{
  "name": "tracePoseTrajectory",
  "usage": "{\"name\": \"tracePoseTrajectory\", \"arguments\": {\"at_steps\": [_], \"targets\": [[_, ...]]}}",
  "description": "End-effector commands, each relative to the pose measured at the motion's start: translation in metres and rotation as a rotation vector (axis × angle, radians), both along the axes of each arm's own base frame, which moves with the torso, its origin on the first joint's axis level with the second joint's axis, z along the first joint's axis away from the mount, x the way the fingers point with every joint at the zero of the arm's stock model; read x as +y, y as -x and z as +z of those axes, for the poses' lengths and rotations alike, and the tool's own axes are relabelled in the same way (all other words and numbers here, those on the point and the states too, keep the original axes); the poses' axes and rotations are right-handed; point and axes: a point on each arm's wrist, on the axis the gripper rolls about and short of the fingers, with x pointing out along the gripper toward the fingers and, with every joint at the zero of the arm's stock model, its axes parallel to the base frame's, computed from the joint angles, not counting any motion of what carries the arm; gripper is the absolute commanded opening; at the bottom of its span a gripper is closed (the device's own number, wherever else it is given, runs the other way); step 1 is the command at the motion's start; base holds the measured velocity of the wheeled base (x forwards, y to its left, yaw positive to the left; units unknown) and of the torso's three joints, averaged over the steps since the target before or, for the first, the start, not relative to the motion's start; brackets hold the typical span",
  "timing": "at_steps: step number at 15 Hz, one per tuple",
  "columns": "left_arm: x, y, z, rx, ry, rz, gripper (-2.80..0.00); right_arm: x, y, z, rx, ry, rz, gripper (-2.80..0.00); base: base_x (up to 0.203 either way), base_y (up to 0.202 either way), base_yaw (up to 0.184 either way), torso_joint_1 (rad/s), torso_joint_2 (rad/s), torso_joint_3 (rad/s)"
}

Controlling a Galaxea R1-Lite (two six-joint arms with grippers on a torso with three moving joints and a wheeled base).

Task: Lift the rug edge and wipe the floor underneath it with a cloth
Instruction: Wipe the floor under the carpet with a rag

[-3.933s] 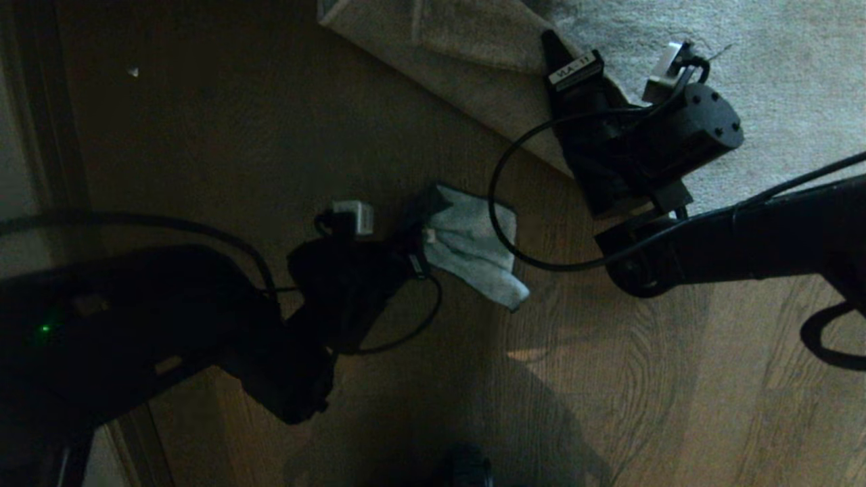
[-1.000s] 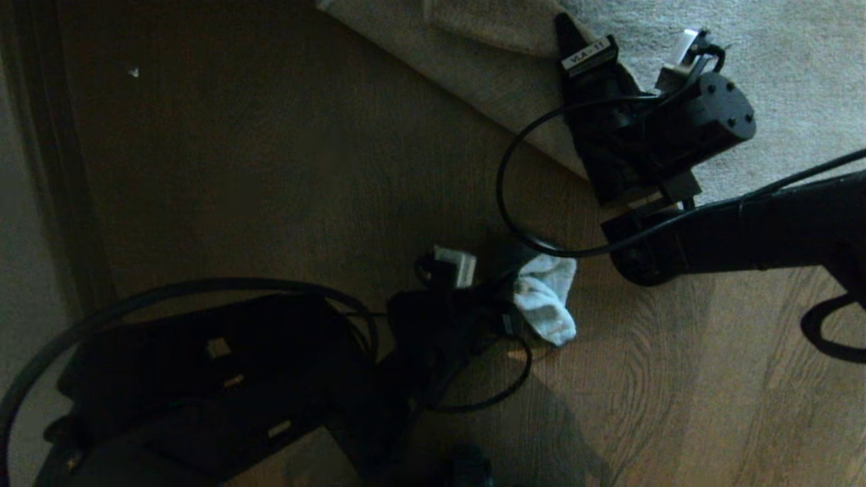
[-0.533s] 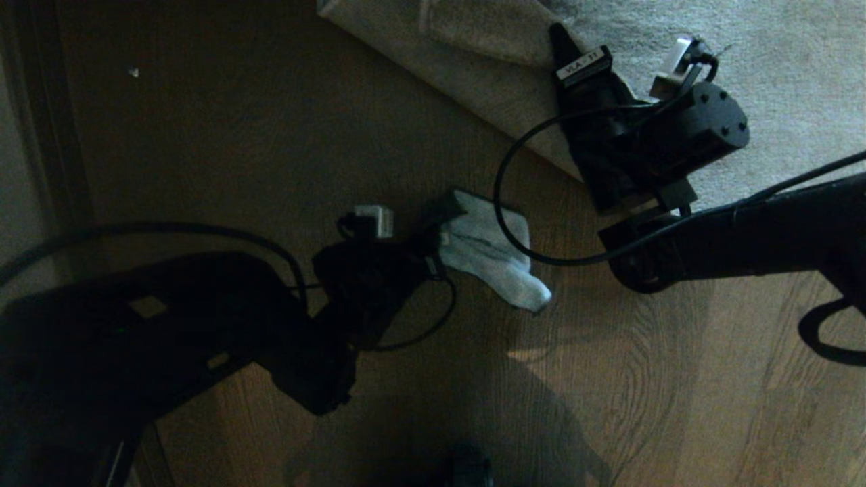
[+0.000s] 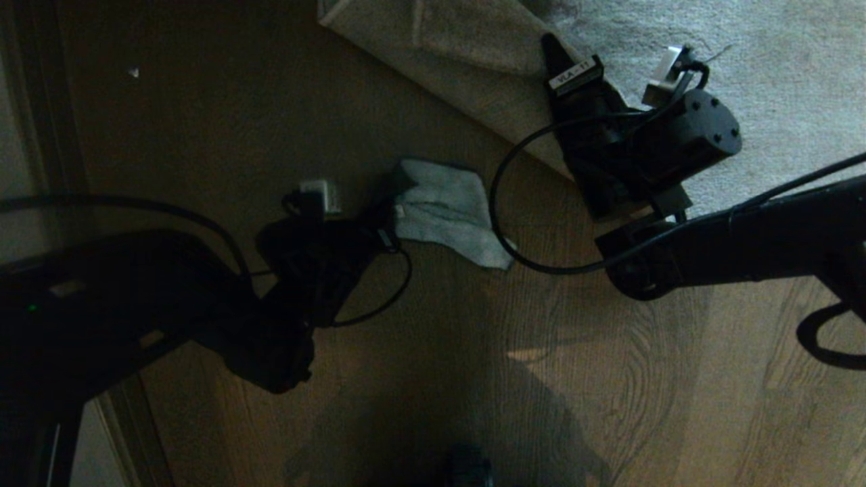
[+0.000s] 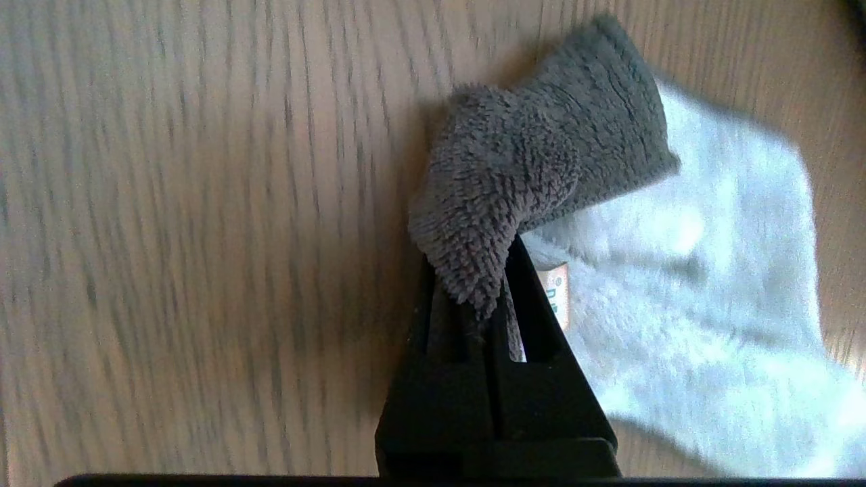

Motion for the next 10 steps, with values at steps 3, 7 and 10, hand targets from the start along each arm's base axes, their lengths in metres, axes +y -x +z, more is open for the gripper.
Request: {"name": "tracePoseTrajectory", "arguments": {"at_steps": [3,7,10], "targets": [[-0.055,0.053,-0.002,0.003,-0.007,-0.207,-2.80,0.000,0.002,-0.002,0.000,-0.004,0.003,-2.80,0.000,0.000,0.000,0.000,0.00,0.000],[-0.120,0.146,-0.034,0.094,-0.136,-0.503,-2.80,-0.002,0.004,-0.004,-0.006,-0.008,0.001,-2.80,0.000,0.000,0.000,0.000,0.00,0.000],[-0.139,0.193,-0.076,0.188,-0.268,-0.630,-2.80,-0.003,0.006,-0.002,-0.008,-0.010,0.001,-2.80,0.000,0.000,0.000,0.000,0.00,0.000]]}}
